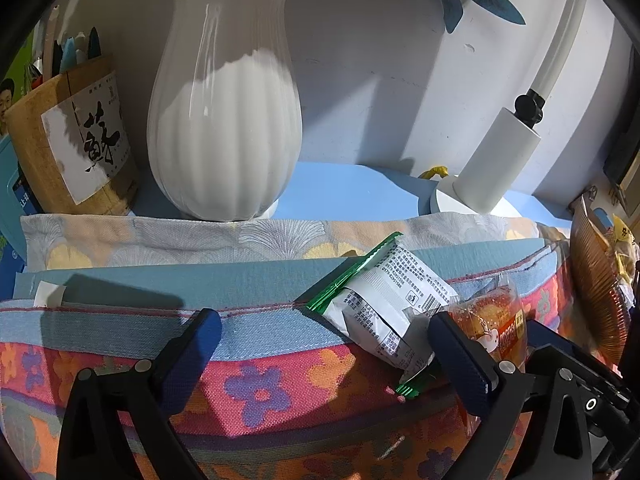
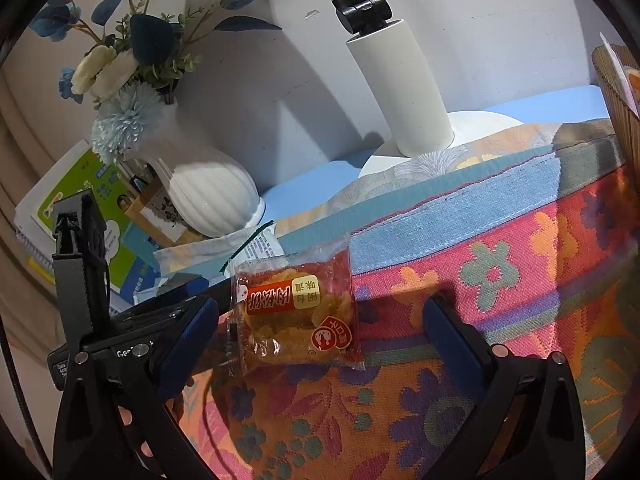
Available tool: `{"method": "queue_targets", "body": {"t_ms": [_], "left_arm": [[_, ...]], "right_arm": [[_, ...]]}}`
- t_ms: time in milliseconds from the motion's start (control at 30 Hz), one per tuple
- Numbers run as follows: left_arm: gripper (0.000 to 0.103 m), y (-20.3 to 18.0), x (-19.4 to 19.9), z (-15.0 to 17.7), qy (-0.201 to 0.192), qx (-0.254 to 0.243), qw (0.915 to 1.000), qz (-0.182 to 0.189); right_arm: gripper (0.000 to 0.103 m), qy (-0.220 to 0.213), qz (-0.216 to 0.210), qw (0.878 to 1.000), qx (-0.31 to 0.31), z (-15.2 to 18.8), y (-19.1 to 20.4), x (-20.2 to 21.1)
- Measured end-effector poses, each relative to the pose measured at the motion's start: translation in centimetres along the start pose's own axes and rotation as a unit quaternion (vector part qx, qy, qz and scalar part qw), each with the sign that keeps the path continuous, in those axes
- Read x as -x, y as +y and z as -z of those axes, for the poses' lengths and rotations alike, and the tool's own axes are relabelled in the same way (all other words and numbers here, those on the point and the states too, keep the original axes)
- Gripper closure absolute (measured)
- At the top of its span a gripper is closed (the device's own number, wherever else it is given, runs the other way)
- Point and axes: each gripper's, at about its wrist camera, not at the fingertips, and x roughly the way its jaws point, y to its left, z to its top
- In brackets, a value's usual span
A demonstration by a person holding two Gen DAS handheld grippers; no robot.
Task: Organize snacks
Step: 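Move both open tools to the green-white pack and orange bread pack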
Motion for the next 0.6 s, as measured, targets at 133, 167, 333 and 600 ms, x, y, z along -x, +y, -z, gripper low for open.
{"method": "queue_targets", "body": {"t_ms": [133, 167, 333, 600], "left_arm": [[0.001, 0.0, 0.0, 0.0, 0.0, 0.0, 1.0, 0.0], [0.001, 0.0, 0.0, 0.0, 0.0, 0.0, 1.0, 0.0], [0.001, -0.1, 0.0, 0.0, -0.001, 0.001, 1.0, -0.001], [0.001, 0.4, 0.2, -0.2, -0.009, 0.022, 0.9997, 0.003]], "right_arm": [[0.0, 0.0, 0.001, 1.0, 0.001, 0.0, 0.0, 0.0], [0.0, 0.0, 0.001, 1.0, 0.001, 0.0, -0.1, 0.0], [0.001, 0.002, 0.012, 1.0, 0.012, 0.2, 0.2, 0.1], [0.001, 0.018, 0.046, 0.998, 0.05, 0.5, 1.1, -0.4]]}}
